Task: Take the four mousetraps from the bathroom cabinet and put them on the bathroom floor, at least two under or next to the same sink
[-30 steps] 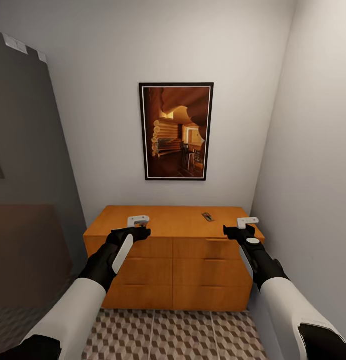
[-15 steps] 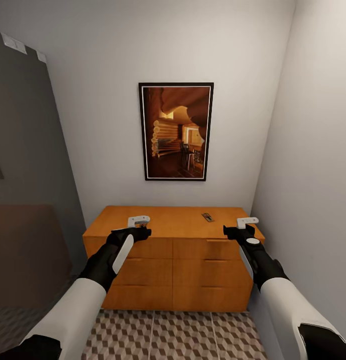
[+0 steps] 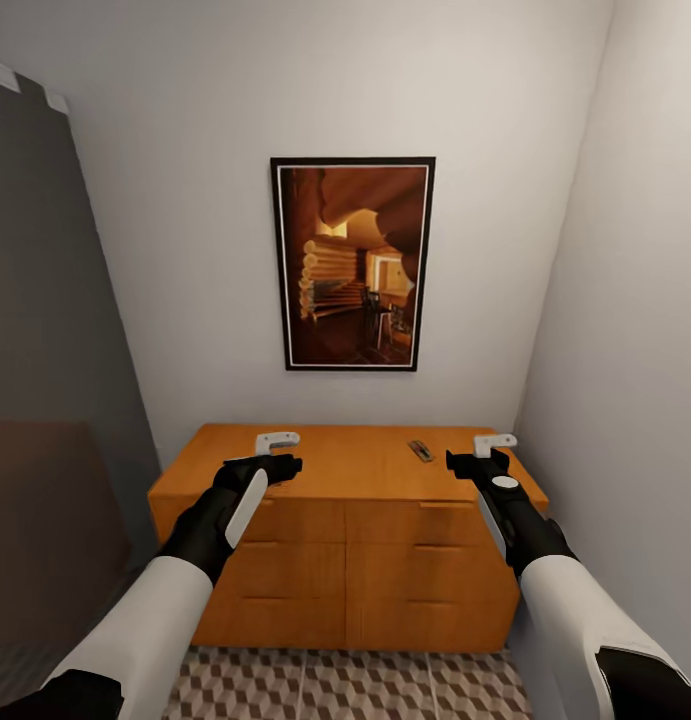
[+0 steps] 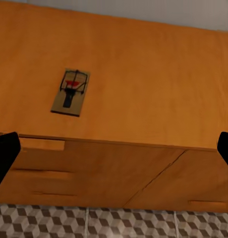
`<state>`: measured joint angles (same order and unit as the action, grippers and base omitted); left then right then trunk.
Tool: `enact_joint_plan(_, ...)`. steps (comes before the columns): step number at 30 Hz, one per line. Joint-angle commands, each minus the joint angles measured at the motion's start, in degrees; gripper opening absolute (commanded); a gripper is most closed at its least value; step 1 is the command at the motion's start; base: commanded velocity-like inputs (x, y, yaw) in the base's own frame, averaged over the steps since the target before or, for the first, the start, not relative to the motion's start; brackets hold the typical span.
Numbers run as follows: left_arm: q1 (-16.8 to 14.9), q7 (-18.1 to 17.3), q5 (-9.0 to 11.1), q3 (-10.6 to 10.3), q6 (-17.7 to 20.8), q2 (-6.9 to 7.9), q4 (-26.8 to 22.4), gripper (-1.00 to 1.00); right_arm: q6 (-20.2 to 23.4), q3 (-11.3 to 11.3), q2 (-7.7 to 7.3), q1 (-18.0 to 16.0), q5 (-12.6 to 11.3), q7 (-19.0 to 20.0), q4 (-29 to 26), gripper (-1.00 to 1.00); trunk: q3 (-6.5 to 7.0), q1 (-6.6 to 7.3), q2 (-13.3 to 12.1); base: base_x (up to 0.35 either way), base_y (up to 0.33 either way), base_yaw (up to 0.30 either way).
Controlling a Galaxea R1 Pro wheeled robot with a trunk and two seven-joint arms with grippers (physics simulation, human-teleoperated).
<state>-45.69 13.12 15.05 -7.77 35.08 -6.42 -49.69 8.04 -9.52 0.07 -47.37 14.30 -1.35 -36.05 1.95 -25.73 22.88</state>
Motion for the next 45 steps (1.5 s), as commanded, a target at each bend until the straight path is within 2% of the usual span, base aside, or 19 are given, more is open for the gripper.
enact_joint_plan(1,-0.01,0.51,0.60,-0.14,0.16,0.02,-0.06,1.00,0.31,-0.04,0.01,-0.01,0.38,-0.06,-0.07,1.00,-0.02,-0.05,0.04,0.304,0.000,0.000)
enact_joint_plan(18,-0.01,0.62,0.60,-0.14,0.25,0.24,-0.05,1.00,0.31,-0.05,0.01,-0.01,0.38,-0.06,-0.07,1.00,-0.02,-0.05,0.04,0.090,0.000,0.000)
enact_joint_plan(29,-0.01,0.79,0.47,-0.14,0.32,0.26,-0.05,1.00,0.37,0.02,0.01,-0.01,0.27,0.24,-0.07,1.00,-0.02,-0.05,0.04,0.264,0.000,0.000)
enact_joint_plan(39,-0.01,2.49,0.43,-0.21,0.34,0.26,0.12,1.00,0.67,-0.34,0.01,-0.01,-0.07,5.00,0.07,1.00,-0.02,-0.05,0.04,0.115,0.000,0.000)
enact_joint_plan(45,-0.01,5.99,0.48,-0.48,0.50,0.00,1.30,1.00,0.74,-0.47,0.01,-0.01,-0.11,6.97,0.09,1.00,-0.02,-0.05,0.04,0.013,0.000,0.000)
